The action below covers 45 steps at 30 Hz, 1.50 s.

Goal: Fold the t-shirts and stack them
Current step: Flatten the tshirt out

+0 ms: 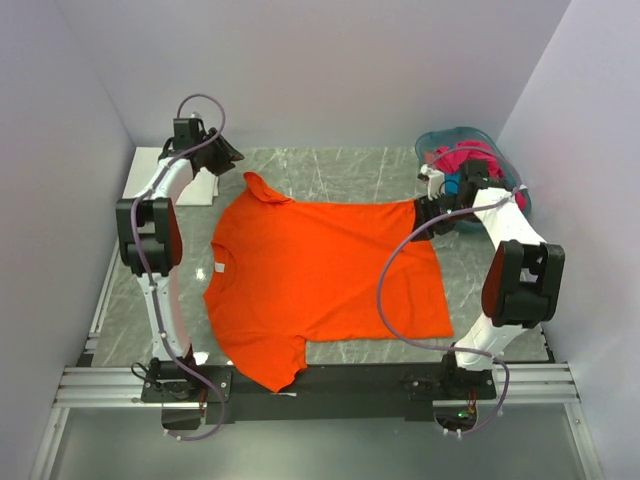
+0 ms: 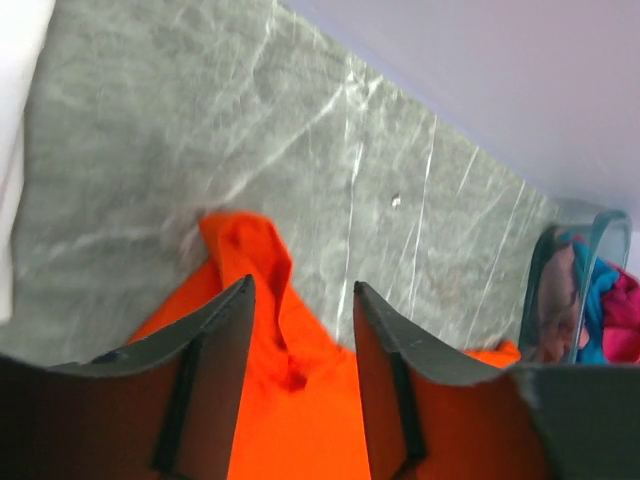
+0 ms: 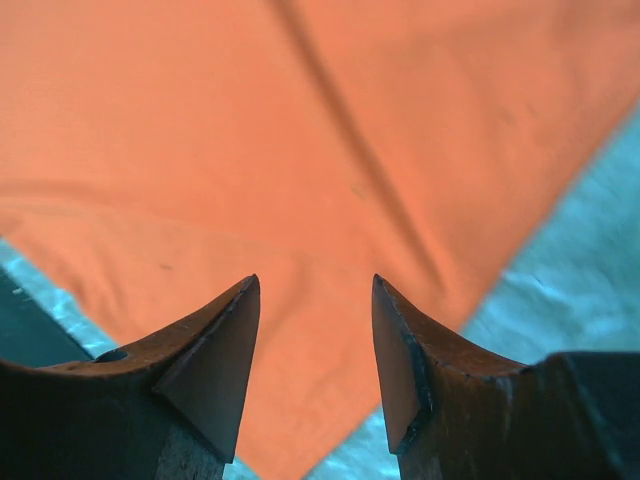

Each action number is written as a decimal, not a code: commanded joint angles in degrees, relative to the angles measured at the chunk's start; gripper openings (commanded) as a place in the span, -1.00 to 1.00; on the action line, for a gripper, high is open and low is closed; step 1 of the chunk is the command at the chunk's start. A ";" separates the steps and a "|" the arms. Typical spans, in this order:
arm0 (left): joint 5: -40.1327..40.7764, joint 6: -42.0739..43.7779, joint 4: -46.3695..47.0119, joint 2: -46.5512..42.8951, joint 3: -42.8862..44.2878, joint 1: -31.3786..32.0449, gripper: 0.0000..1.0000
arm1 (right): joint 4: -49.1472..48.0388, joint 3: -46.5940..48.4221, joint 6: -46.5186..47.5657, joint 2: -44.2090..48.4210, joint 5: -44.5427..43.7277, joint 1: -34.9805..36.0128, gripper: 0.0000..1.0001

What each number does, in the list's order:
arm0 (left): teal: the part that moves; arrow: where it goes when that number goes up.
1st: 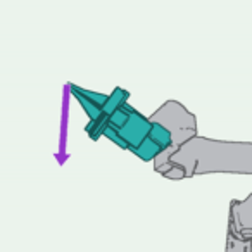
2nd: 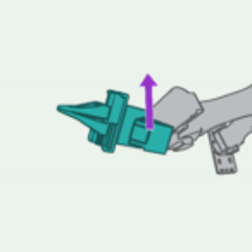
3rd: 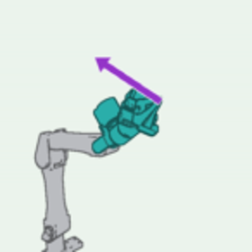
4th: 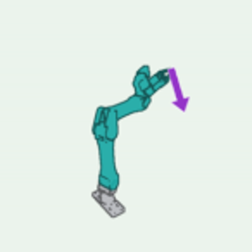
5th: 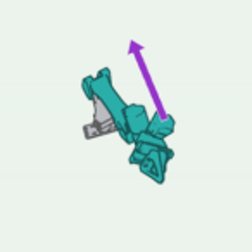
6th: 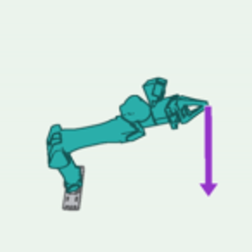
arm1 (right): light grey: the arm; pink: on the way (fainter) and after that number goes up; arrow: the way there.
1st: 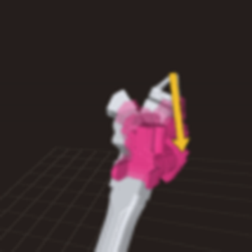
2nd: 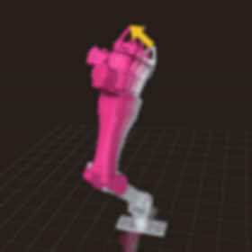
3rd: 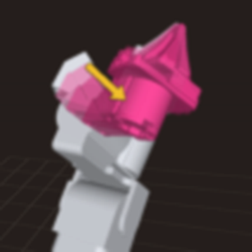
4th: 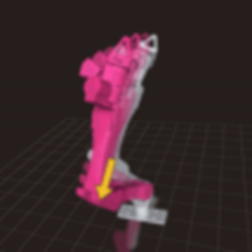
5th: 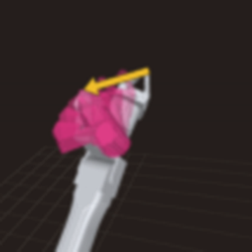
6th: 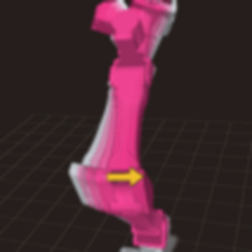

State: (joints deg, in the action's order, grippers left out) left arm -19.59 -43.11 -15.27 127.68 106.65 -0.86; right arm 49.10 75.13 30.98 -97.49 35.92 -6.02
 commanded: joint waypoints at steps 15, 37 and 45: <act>-0.36 1.37 0.15 -7.80 -15.87 7.54 0.01 | -5.68 0.55 -6.02 2.39 3.89 12.44 0.12; 10.45 2.94 -1.87 -10.25 -11.99 9.65 0.03 | -6.21 -1.31 -5.49 3.27 4.86 11.65 0.12; 7.73 3.56 -3.98 -7.98 -13.13 9.65 0.00 | -5.86 -1.04 -5.32 2.75 5.47 11.47 0.11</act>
State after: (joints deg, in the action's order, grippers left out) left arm -11.29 -40.91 -19.11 119.66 94.39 8.62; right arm 44.12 74.50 25.39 -96.53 40.16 5.96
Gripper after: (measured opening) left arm 0.502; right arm 0.558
